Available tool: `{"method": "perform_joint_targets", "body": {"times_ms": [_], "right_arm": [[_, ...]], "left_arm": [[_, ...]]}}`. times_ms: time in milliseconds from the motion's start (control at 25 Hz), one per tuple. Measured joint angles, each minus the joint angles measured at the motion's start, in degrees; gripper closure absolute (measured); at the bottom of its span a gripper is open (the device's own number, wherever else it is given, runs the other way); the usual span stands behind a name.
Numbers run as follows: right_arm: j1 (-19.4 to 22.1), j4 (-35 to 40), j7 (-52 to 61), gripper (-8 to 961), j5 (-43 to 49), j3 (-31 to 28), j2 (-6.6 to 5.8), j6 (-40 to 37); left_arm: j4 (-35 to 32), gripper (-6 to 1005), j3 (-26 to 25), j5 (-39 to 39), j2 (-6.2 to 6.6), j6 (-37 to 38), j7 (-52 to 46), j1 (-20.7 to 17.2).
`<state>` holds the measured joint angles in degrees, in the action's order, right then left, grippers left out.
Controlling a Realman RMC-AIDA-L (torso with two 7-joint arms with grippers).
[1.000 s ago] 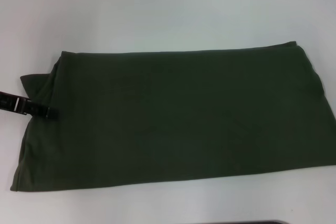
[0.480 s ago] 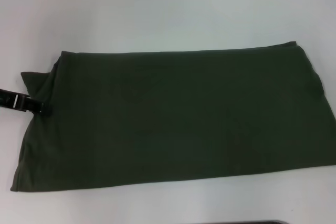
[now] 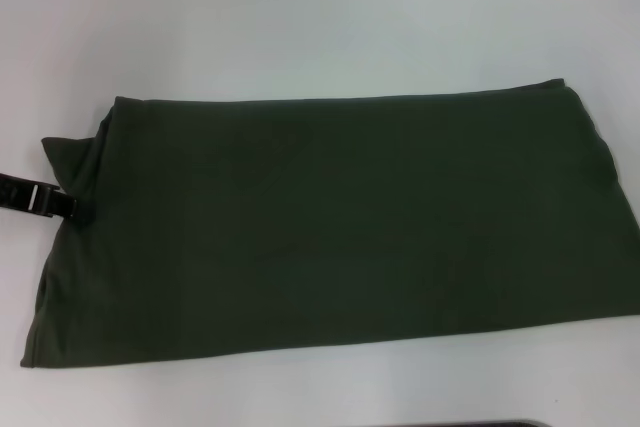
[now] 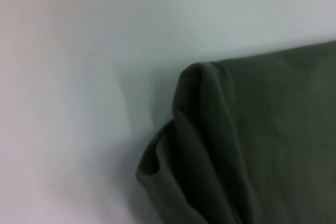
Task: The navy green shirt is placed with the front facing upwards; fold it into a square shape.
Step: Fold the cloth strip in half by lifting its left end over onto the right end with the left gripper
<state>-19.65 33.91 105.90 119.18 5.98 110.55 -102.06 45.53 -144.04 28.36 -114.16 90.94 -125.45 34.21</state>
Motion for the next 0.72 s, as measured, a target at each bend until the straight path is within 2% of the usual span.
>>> {"method": "perform_joint_targets", "body": {"times_ms": [240, 720], "right_arm": [[0.06, 0.01, 0.00, 29, 0.00, 0.00, 0.00, -0.07], [0.02, -0.01, 0.00, 28, 0.00, -0.09, 0.06, 0.14]], "left_arm": [[0.57, 926, 0.16, -0.13, 0.25, -0.04, -0.18, -0.22], [0.61, 927, 0.00, -0.41, 3.10, 0.91, 0.19, -0.29]]}}
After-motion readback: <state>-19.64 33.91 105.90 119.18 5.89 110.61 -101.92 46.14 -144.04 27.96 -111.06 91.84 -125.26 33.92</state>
